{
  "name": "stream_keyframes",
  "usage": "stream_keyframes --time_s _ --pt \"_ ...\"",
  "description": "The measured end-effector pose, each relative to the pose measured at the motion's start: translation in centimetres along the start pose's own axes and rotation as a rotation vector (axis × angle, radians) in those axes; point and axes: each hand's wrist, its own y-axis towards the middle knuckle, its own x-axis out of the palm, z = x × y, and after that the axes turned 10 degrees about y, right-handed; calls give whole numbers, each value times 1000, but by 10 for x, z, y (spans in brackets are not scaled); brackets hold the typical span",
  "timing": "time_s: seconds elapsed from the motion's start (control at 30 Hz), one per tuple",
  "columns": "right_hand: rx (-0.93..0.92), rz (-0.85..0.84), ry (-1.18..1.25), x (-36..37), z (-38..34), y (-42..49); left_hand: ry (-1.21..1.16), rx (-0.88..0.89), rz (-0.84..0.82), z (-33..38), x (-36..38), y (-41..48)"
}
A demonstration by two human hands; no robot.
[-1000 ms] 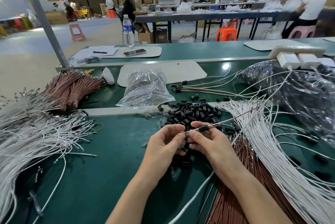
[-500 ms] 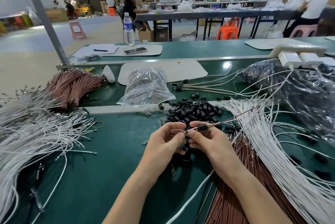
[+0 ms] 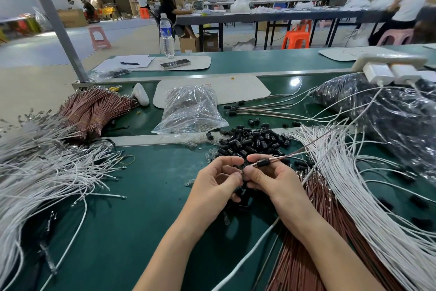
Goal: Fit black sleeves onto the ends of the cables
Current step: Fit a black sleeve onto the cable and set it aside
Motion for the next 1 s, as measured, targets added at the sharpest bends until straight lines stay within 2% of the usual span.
stream_keyframes --time_s 0.3,0.57,1.0 --pt "-17 37 61 -1 -2 2 14 -25 53 1 0 0" --pt "-11 28 56 -1 -1 1 50 -30 5 -3 -1 1" --pt "-24 47 -57 -1 0 1 80 -32 -1 -5 -3 3"
